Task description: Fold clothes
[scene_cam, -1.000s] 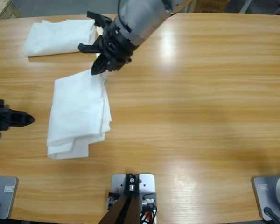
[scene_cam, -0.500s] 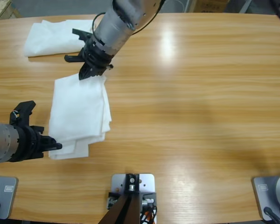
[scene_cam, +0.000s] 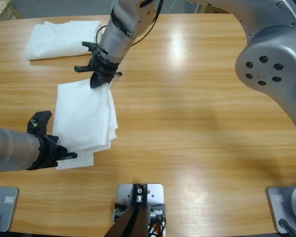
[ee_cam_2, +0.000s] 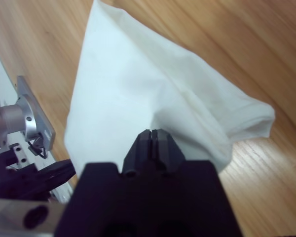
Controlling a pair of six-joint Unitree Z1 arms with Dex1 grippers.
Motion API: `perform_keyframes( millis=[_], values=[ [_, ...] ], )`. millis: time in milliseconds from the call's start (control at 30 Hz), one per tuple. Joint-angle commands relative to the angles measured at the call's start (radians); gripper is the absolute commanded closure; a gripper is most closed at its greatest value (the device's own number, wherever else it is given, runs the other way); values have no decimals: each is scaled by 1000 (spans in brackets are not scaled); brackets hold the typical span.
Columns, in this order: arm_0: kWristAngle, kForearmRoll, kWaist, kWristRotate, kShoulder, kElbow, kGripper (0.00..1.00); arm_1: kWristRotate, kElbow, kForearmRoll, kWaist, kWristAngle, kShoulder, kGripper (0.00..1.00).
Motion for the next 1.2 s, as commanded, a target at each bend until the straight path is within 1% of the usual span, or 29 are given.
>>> perform_keyframes(
  millis=[33,300,367,467,567,667,767,833,900,1000,1100,1200],
  values=[
    [-43,-78,-9,-10,125,64,1000,-24,-97,87,-46,-47,136,1000],
    [-54,-86,-9,-4,121,83,1000,-22,-206,173,-87,-49,183,1000],
    [-54,-85,-9,-2,97,89,1000,-23,-231,188,-96,-57,188,1000],
    [-46,-80,-9,-2,21,98,1000,-54,-285,211,-111,-75,183,1000],
    [-23,-74,-8,-1,-70,96,1000,-115,-385,238,-151,-96,152,1000],
    [2,-76,-9,-1,-185,70,1000,-147,-413,251,-207,-110,60,1000],
    [33,-76,7,11,-299,23,1000,-174,-410,305,-221,-104,-37,1000],
    [36,-75,48,44,-355,0,1000,-203,-407,369,-199,-88,-93,1000],
    [36,-70,100,103,-362,-2,1000,-228,-384,416,-152,-61,-149,1000],
    [40,-66,207,190,-275,23,1000,-262,-310,475,-60,-27,-195,1000],
    [83,-106,312,296,-166,12,1000,-305,-232,474,19,7,-202,1000],
    [65,-178,431,362,-91,9,1000,-322,-183,467,48,23,-205,1000]
  ],
)
